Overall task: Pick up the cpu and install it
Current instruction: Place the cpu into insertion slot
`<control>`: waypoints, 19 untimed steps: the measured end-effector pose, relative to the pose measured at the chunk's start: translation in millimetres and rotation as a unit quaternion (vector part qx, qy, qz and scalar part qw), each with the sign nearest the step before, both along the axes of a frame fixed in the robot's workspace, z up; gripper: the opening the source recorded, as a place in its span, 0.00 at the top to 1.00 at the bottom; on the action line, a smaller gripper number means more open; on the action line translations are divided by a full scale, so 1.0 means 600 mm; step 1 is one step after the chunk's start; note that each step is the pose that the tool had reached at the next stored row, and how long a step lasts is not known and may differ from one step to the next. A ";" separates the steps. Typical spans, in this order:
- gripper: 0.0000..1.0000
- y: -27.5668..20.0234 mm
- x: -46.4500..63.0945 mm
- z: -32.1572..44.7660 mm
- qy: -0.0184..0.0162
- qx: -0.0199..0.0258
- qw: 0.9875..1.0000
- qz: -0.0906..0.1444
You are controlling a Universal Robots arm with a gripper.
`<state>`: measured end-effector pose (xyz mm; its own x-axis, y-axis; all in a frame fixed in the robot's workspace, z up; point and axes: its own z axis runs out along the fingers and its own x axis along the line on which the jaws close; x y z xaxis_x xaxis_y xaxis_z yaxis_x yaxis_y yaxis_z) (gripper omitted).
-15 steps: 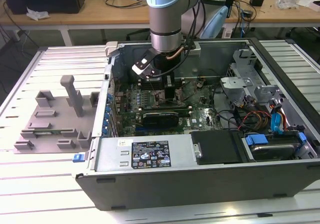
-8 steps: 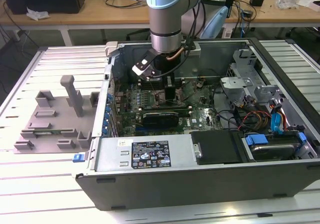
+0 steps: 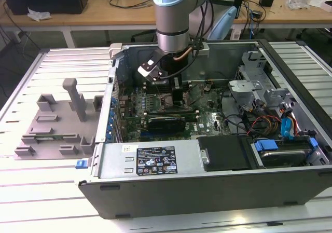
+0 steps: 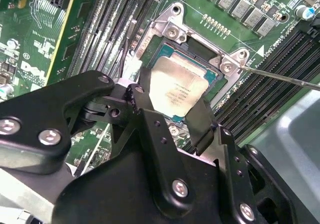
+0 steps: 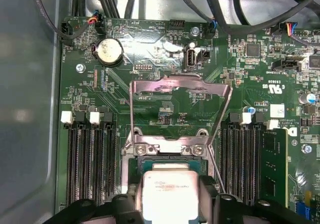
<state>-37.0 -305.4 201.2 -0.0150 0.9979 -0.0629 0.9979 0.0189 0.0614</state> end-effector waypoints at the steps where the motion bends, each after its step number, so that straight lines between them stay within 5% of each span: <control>1: 0.47 0.0000 0.000 0.000 0.000 0.000 1.000 0.000; 19: 0.47 -0.0003 0.000 -0.003 0.000 0.000 1.000 0.000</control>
